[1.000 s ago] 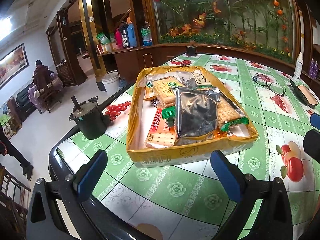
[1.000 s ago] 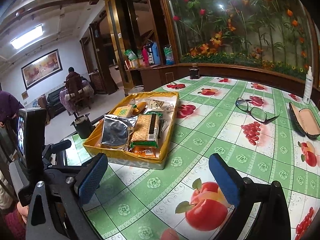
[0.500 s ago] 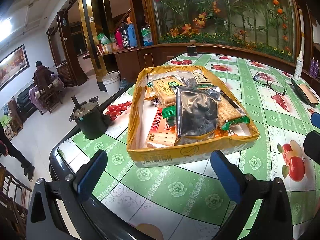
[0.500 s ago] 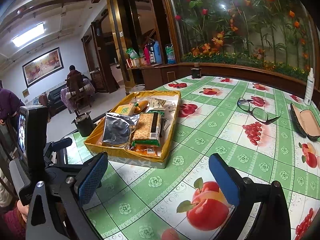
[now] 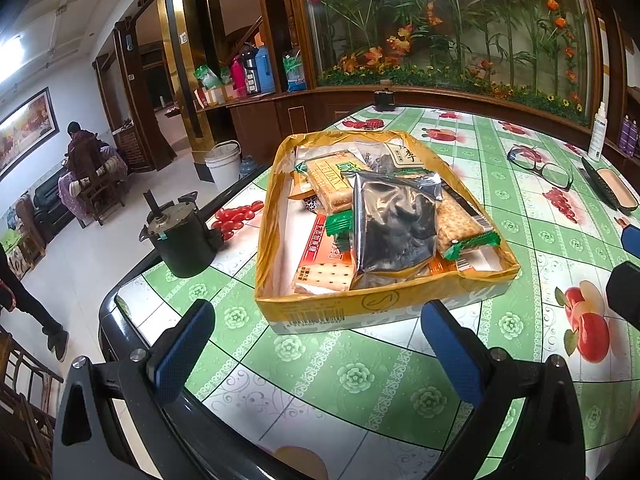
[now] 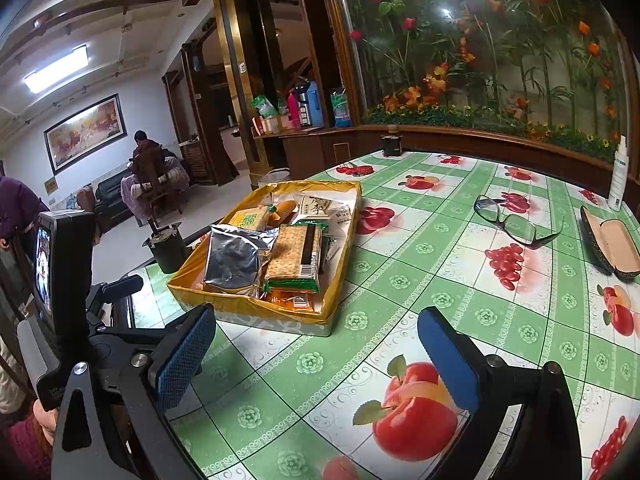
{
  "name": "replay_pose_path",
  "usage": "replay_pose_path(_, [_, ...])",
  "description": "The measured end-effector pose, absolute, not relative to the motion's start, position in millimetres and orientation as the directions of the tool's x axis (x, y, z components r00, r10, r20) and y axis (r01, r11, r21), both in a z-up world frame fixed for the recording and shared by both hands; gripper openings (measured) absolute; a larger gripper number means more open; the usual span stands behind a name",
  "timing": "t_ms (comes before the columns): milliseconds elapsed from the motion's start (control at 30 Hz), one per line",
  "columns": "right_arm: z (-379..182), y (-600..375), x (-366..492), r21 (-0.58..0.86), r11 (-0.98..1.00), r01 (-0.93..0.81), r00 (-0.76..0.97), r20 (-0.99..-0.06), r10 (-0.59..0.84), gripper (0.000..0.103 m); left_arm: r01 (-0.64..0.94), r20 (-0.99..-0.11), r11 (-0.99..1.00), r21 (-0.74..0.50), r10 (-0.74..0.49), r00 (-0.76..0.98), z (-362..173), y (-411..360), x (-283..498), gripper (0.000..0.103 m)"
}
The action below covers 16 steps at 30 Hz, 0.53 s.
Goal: Organize snacks
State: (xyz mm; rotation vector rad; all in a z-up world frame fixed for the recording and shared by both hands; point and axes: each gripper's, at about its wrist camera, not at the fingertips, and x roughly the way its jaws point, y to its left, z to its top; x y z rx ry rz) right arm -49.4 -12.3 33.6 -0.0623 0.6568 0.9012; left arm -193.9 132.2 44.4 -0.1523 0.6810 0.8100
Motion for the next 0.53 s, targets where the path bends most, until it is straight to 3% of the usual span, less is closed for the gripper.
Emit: replay_pose_path(533, [33.2, -12.9, -48.8, 0.215, 0.634, -0.743, 0.441, -0.555, 0.705, 0.102, -0.717, -0.619, 0.686, 0.120, 0.617, 0.487, 42.9, 134.2, -201.2, 0.103])
